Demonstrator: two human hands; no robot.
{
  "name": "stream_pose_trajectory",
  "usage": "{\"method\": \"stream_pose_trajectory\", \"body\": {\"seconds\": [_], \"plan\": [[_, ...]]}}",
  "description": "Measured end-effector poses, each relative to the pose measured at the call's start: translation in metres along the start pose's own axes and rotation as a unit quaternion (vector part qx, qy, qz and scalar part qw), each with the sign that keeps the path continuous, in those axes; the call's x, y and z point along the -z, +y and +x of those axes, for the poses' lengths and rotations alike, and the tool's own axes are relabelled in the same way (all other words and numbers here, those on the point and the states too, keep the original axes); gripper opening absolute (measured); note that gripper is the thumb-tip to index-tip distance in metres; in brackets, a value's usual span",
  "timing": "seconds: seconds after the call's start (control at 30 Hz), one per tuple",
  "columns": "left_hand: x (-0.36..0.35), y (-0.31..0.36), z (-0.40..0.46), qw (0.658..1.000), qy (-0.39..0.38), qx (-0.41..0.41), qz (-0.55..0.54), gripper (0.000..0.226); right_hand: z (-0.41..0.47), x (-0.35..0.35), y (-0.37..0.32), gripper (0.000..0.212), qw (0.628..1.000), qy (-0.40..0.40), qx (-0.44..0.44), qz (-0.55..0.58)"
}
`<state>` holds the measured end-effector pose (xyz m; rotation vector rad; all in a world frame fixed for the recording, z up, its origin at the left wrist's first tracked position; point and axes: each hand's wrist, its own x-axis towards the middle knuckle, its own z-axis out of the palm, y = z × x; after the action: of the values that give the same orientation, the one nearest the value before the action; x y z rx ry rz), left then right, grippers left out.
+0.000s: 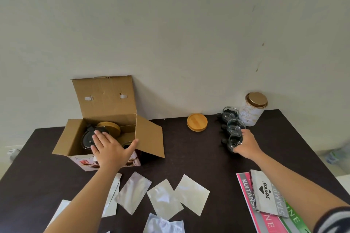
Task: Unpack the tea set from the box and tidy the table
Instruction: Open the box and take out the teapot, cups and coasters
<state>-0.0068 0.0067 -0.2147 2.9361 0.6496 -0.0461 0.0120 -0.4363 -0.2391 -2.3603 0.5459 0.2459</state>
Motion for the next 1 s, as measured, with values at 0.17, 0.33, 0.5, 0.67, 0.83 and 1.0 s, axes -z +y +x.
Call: {"method": "stream_pose_trajectory", "body": {"seconds": [0.17, 0.33, 0.5, 0.67, 0.83, 1.0], "plan": [[0.004, -0.001, -0.002, 1.000, -0.003, -0.007, -0.008, 0.129, -0.024, -0.010, -0.024, 0.100, 0.990, 0.078, 0.023, -0.117], [0.010, -0.004, -0.001, 1.000, -0.017, -0.023, 0.003, 0.130, -0.057, -0.040, -0.082, 0.078, 0.984, 0.066, 0.149, -0.076], [0.025, -0.023, 0.004, 0.996, -0.019, -0.075, 0.046, 0.120, -0.095, -0.093, -0.163, 0.055, 0.966, 0.002, 0.257, -0.017], [0.036, -0.060, 0.029, 0.985, 0.019, -0.168, 0.044, 0.095, -0.113, -0.148, -0.239, 0.042, 0.952, -0.009, 0.304, 0.036], [0.027, -0.100, 0.058, 0.980, -0.025, -0.185, 0.072, 0.095, -0.110, -0.186, -0.293, 0.038, 0.943, -0.062, 0.323, -0.051], [0.019, -0.109, 0.060, 0.976, -0.008, -0.212, 0.048, 0.113, -0.107, -0.214, -0.333, 0.027, 0.868, -0.212, 0.281, -0.350]]}}
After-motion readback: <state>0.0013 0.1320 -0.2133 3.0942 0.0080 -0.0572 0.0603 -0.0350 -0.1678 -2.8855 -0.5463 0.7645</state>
